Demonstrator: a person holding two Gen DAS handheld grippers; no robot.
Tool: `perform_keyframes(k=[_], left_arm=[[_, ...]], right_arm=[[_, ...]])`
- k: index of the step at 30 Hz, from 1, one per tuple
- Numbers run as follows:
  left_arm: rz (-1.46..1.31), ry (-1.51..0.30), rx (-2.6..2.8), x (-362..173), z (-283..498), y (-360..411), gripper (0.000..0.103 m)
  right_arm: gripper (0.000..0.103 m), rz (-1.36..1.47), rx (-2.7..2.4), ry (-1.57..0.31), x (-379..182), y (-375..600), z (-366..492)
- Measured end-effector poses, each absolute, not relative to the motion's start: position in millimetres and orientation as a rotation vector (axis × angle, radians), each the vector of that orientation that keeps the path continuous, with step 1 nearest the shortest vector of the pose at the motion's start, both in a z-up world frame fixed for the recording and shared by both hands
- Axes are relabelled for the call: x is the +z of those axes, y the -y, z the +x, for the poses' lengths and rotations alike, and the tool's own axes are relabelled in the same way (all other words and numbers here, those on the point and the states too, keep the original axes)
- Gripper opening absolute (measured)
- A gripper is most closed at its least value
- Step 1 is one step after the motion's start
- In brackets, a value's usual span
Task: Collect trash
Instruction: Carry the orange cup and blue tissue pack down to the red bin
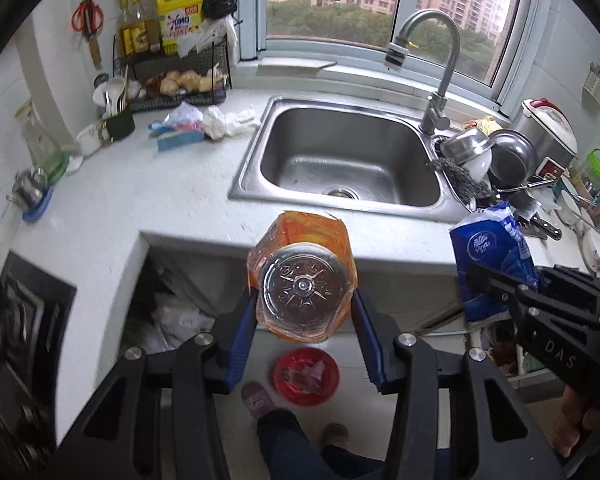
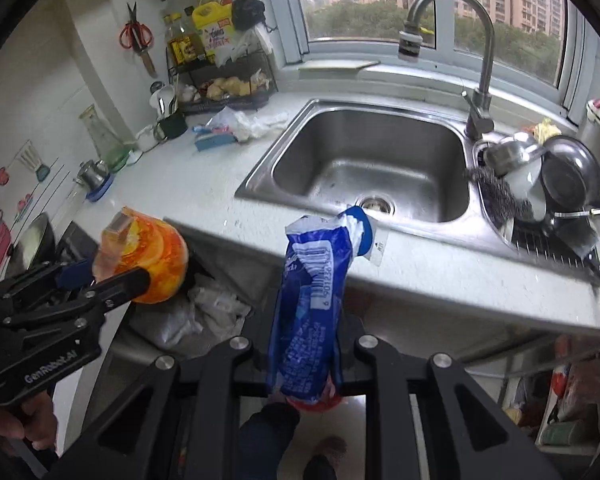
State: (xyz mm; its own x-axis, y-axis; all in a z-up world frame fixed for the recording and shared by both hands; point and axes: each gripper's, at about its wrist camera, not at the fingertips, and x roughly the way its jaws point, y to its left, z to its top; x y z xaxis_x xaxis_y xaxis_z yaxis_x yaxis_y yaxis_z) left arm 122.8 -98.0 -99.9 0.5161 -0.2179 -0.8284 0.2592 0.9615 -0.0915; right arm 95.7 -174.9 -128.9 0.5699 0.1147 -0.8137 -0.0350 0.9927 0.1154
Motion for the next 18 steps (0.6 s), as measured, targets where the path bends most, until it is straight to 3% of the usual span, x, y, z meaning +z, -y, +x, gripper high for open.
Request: perform_keyframes(k=[10,18], left_arm=[[0.025,-1.112,-0.203,-143,85,97,0.045],[-0.016,-1.251,-0.186,-221,75,85,0.045]], right_arm=[[0.018,0.081,0.119,-1.047,-170,170,65],[0.018,0.093,0.116,-1.178,-235,152,61]])
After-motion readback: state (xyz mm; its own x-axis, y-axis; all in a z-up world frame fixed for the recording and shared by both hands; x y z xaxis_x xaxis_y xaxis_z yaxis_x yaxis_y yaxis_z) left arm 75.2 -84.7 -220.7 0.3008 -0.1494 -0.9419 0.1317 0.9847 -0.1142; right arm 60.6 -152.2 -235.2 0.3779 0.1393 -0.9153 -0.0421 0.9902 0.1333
